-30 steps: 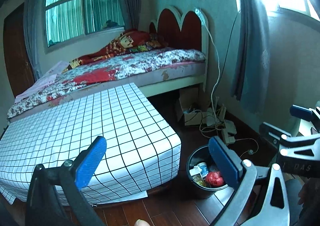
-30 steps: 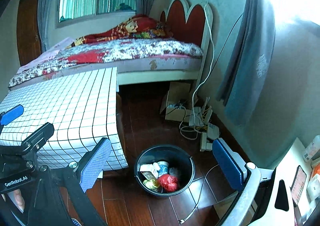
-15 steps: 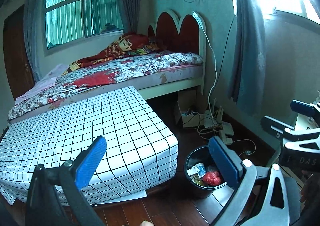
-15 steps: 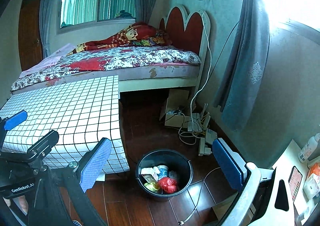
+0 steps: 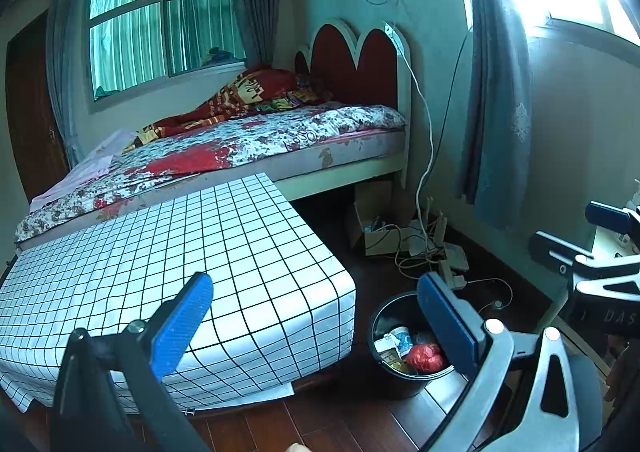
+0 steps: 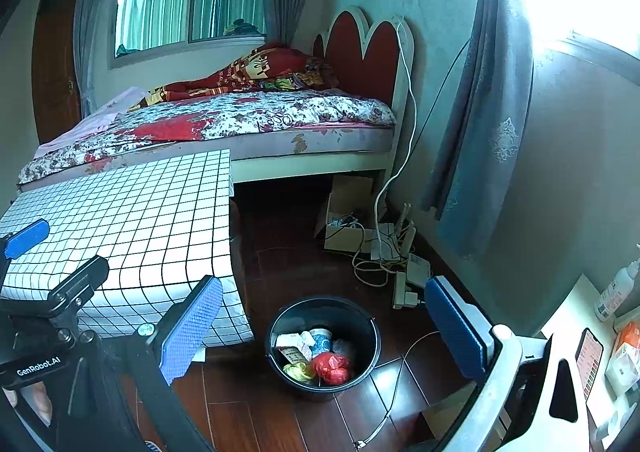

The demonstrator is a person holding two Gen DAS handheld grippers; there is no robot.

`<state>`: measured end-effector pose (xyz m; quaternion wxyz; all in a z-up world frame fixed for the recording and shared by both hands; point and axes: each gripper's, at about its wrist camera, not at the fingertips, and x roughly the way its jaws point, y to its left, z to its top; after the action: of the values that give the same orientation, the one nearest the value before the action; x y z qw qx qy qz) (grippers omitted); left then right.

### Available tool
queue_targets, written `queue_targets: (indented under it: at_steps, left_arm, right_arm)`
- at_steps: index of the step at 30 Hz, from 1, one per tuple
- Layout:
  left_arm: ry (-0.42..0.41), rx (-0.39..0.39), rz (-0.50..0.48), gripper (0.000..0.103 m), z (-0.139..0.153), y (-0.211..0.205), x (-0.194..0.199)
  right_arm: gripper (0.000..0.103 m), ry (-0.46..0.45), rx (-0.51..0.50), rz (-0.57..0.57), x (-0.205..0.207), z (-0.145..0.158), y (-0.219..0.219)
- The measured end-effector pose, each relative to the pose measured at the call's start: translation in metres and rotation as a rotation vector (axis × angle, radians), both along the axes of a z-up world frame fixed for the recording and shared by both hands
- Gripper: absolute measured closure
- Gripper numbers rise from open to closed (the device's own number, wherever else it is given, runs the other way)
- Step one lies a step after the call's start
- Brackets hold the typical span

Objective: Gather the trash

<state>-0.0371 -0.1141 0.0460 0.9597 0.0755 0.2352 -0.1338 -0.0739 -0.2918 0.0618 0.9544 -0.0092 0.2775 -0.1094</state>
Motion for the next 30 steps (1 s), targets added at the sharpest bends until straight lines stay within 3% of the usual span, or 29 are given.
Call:
queue_targets:
  at_steps: [30]
  left_arm:
    - [-0.001, 0.010, -0.019, 0.001, -0.0007, -0.0019, -0.0020]
  right_arm:
    - [0.001, 0.009, 0.014, 0.001, 0.0006, 0.0011, -0.0077]
